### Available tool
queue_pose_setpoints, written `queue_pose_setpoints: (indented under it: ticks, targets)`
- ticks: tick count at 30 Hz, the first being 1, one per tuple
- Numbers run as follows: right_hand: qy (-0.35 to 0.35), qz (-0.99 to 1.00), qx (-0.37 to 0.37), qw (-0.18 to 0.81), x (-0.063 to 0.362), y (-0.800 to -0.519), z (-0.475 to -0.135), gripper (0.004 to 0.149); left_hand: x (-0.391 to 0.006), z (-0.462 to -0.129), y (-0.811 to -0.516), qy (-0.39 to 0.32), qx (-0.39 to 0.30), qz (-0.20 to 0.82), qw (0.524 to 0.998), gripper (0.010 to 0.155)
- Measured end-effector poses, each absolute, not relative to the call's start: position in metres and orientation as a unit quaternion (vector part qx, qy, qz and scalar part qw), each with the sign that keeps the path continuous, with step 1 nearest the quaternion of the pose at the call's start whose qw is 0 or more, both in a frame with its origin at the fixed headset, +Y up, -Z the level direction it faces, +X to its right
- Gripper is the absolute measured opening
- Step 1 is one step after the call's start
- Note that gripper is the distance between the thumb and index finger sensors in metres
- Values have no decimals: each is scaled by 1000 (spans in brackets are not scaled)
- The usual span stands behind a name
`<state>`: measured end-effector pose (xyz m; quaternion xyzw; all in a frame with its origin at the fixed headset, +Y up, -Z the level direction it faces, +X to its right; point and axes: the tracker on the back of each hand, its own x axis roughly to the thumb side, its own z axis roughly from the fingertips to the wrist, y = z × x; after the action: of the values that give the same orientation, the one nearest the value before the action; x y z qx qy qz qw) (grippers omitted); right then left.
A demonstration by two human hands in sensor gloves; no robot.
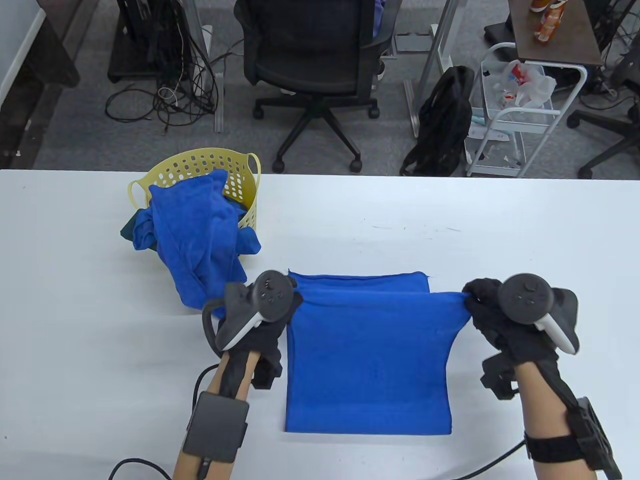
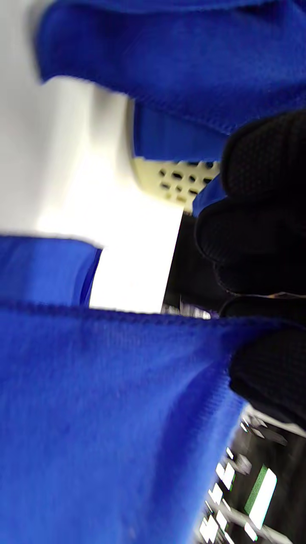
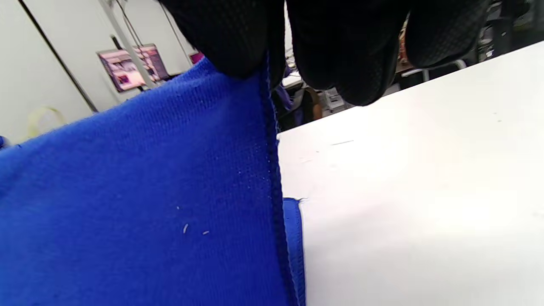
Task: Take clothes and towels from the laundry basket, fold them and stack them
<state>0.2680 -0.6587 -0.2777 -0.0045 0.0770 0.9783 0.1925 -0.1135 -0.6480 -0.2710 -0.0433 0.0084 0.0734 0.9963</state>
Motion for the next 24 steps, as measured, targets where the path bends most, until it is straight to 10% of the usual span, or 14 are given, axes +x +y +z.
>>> queue_pose_setpoints:
  ticks: [11,24]
  targets:
    - [87,986,-61,130,238,-740,-357,40,-106,-350,-744,98,-87,6,991,48]
    - [111,988,-69,79,227,-763,-367,62,-113,-359,-763,98,-118,-58,986,68]
